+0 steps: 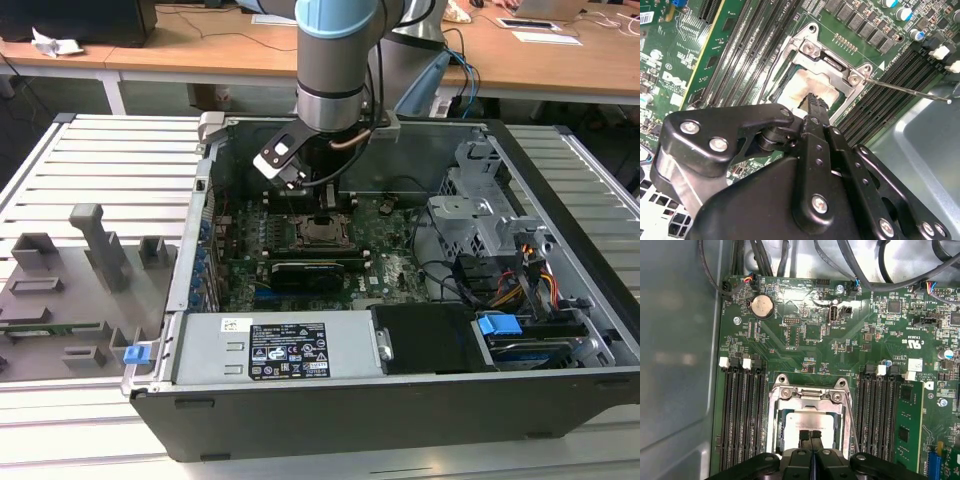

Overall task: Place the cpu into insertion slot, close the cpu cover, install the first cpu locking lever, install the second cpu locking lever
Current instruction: 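Install the first cpu locking lever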

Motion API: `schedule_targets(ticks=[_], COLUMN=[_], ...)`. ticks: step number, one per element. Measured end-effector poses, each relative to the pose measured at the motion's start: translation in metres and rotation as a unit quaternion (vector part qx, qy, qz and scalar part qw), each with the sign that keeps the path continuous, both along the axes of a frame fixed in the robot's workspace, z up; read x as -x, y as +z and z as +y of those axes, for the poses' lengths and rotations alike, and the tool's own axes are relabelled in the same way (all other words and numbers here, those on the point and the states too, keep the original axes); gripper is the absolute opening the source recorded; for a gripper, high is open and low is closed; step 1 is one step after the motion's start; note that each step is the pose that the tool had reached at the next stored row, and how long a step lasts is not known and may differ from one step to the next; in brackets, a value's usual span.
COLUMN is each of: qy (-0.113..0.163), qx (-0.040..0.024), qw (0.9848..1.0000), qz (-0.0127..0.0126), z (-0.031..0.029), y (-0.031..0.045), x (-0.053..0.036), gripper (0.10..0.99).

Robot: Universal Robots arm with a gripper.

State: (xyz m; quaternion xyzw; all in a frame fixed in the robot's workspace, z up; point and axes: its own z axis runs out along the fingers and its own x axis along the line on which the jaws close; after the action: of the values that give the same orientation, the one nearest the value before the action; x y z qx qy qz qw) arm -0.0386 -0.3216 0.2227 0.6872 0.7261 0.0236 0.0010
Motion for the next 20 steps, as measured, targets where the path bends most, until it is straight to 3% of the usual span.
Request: schedule_targets(ticks=[9, 13, 18, 20], qy=[0.0, 0.0, 0.0, 0.001], qx=[0.0007, 0.0009, 0.0035, 0.0044], qw=[1.0, 1.0, 1.0, 1.0], qz=[0.0, 0.0, 0.0001, 0.0], z=[0.0, 0.0, 0.0001, 0.0002], y=[0.0074, 0.0164, 0.0405, 0.0419], x=[0.0, 0.0, 0.0, 0.0], gripper=[0.106, 0.106, 0.106, 0.106])
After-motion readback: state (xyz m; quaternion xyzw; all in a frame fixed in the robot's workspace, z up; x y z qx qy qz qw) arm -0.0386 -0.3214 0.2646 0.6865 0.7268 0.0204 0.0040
